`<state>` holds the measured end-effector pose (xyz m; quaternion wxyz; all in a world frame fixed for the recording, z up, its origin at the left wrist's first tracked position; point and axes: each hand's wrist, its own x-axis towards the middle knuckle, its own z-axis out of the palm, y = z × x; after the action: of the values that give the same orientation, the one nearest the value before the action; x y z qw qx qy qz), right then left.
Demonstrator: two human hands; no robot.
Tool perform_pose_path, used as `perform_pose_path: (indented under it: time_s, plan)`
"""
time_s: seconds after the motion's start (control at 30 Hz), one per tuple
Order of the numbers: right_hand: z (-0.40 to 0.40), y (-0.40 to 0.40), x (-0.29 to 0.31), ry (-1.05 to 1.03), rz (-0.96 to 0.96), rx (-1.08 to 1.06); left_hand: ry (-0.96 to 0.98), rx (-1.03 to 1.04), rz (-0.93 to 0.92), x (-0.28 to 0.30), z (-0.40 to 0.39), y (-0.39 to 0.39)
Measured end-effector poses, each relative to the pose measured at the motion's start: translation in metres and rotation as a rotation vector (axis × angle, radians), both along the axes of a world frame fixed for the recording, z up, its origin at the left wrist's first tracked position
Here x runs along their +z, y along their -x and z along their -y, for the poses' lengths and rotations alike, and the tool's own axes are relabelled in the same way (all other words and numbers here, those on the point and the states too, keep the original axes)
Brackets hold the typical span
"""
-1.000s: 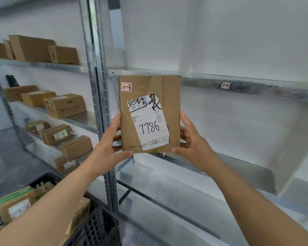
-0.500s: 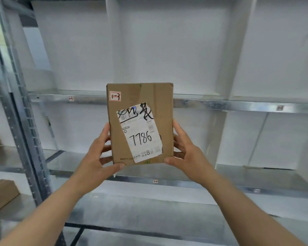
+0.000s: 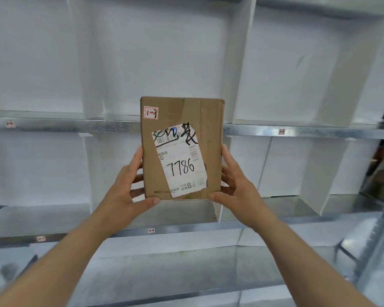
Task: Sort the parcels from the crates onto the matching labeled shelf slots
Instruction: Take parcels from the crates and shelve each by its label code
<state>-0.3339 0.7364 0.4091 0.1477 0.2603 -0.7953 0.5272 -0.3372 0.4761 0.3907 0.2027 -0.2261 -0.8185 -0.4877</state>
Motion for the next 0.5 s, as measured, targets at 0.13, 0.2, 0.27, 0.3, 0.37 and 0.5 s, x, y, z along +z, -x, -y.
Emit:
perform_pose_path:
  time_s: [0.13, 0.2, 0.27, 0.3, 0.37, 0.5]
  plan:
    - [-0.045, 0.01, 0.005, 0.011, -0.006, -0.052, 0.026, -0.037, -0.018, 0.009, -0.045, 0.022]
    - [-0.071, 0.018, 0.01, 0.015, -0.031, -0.071, 0.04, -0.047, -0.034, 0.016, -0.071, 0.035]
    - [-0.099, 0.029, 0.017, 0.019, -0.048, -0.086, 0.05, -0.055, -0.049, 0.026, -0.1, 0.05]
    - [-0.114, 0.035, 0.021, 0.021, -0.057, -0.096, 0.055, -0.061, -0.053, 0.031, -0.115, 0.058]
    - [-0.146, 0.049, 0.031, 0.027, -0.073, -0.116, 0.064, -0.077, -0.076, 0.042, -0.147, 0.075]
    - [-0.209, 0.08, 0.054, 0.023, -0.11, -0.141, 0.043, -0.108, -0.113, 0.067, -0.213, 0.109]
